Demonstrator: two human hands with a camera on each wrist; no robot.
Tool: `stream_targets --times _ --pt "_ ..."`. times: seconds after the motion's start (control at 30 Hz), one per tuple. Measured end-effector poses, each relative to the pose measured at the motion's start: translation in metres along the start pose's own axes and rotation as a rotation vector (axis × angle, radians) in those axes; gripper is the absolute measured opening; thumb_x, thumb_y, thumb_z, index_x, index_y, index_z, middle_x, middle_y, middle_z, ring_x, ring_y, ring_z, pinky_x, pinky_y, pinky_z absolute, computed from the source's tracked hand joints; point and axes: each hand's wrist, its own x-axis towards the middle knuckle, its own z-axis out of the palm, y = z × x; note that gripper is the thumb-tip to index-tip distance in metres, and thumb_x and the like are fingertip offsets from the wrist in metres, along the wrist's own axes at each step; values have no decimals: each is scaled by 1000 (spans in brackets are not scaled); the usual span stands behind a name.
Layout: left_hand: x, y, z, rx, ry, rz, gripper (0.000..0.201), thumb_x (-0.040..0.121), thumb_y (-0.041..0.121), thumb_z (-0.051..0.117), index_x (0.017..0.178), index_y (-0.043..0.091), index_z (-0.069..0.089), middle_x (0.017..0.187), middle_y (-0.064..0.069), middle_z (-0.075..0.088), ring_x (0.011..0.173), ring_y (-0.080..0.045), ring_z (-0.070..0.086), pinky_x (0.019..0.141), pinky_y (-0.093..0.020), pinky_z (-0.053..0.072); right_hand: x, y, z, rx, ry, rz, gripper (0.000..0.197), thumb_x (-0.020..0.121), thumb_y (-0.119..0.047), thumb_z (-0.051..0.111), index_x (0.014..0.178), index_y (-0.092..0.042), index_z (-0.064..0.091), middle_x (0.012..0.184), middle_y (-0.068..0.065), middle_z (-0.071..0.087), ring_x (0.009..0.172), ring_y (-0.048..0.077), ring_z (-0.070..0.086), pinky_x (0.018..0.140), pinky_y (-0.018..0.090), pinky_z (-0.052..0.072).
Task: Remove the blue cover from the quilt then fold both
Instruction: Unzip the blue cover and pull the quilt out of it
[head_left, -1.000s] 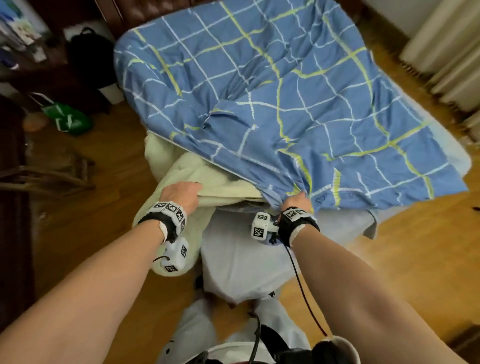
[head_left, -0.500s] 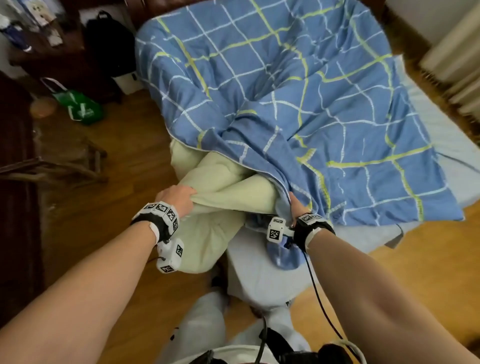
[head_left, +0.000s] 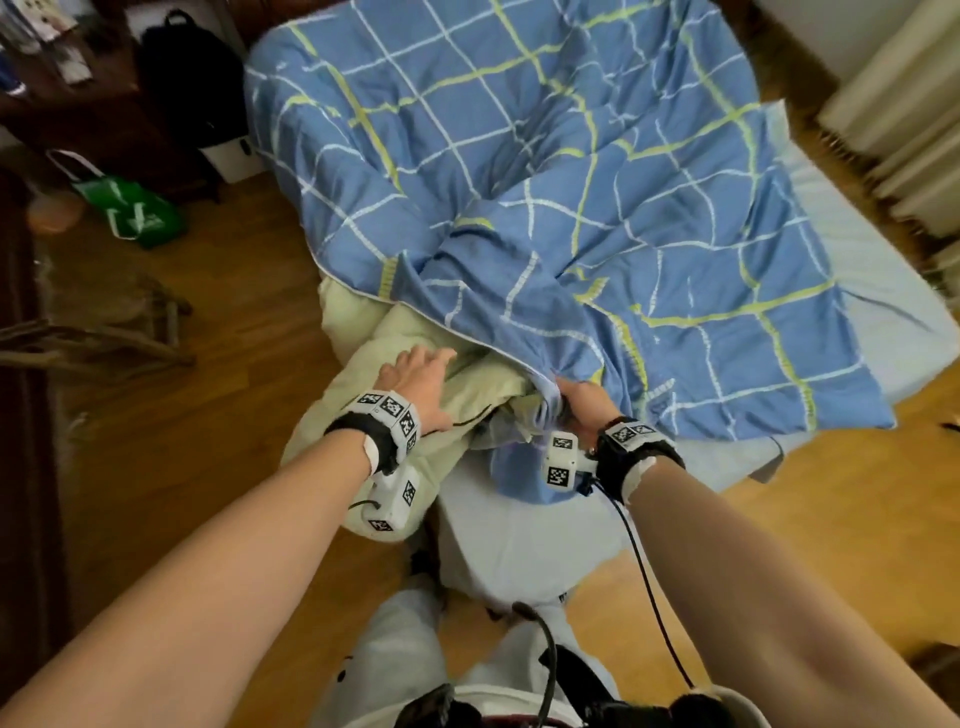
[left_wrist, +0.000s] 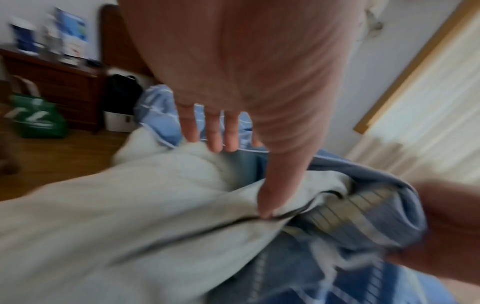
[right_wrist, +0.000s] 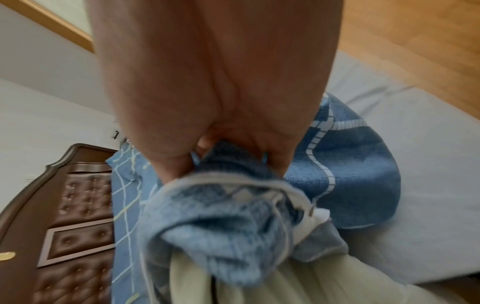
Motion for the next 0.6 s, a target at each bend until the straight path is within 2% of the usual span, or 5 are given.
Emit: stream_targets --times 0.13,0.27,0.4,0.5,0.6 --pt "11 103 11 -60 41 132 84 68 53 77 134 17 39 131 -8 49 119 -29 52 94 -41 45 -19 -4 -37 126 -94 -52 32 96 -23 63 68 -8 56 52 1 54 51 13 51 45 20 46" --pt "18 161 27 12 37 131 35 84 22 71 114 10 59 116 -13 64 106 -33 63 87 -40 49 -9 10 -80 185 -119 -41 44 78 -33 76 104 0 63 91 20 58 81 30 59 77 38 55" --pt "19 176 30 68 -76 234 18 82 19 70 99 18 64 100 -11 69 95 -34 65 76 -37 52 7 24 -101 186 35 30 24 95 -27 61 82 -7 56 78 12 56 73 23 58 80 44 54" --pt "18 169 23 122 -94 236 23 94 31 57 107 14 66 103 -15 69 97 -35 64 78 -36 49 23 32 -94 -11 103 29 32 92 -41 53 75 -14 54 83 15 60 82 31 61 85 48 55" --pt "8 155 12 83 -73 217 45 94 52 51 114 14 66 102 -16 69 96 -34 64 80 -37 50 28 29 -85 -100 151 38 43 93 -46 48 96 -6 62 108 22 64 101 40 61 94 52 51"
